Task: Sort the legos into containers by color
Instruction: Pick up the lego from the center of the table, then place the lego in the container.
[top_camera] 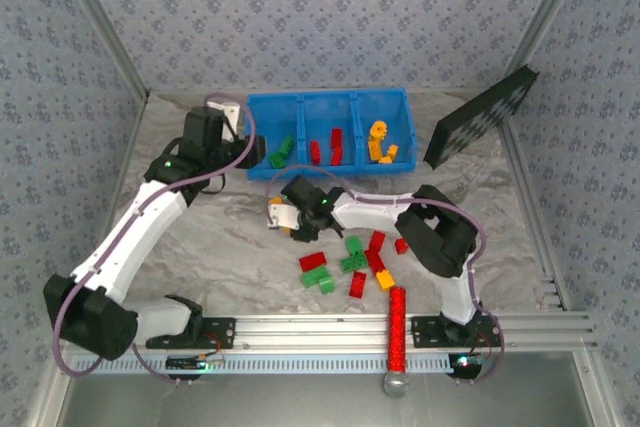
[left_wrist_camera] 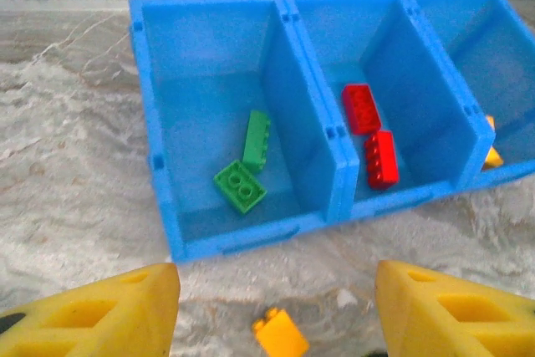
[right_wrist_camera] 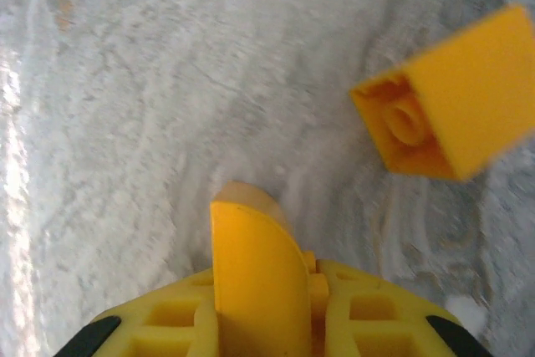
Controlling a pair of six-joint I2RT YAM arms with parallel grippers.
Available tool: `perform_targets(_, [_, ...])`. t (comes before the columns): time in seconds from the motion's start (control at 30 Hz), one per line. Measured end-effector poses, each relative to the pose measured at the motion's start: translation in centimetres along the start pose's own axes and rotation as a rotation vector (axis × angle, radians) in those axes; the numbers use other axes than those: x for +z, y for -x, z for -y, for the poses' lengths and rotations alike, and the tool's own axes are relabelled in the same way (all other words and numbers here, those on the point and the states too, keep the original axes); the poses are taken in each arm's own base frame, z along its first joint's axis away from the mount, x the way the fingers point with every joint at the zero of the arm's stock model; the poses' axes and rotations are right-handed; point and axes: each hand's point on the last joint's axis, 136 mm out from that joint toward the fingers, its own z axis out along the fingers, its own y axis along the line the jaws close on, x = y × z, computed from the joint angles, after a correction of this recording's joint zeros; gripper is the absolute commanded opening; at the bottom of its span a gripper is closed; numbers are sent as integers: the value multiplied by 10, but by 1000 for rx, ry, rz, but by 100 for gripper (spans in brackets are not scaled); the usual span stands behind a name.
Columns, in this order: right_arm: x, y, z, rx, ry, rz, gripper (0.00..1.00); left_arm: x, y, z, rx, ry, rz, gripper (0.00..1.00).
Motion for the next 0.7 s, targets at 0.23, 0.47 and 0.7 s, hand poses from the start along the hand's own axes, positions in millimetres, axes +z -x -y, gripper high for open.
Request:
perform_targets(0.23, [-93, -5, 79, 211, -151, 151, 14, -29, -48, -10, 43, 6, -88, 64])
perform_targets(0.47, [-174, -37, 166, 434, -363, 221, 15, -21, -96, -2, 85, -14, -230, 65])
perform_targets(0.7, [-190, -106, 224, 697, -512, 108, 15, -3, -162, 54, 267, -120, -429, 65])
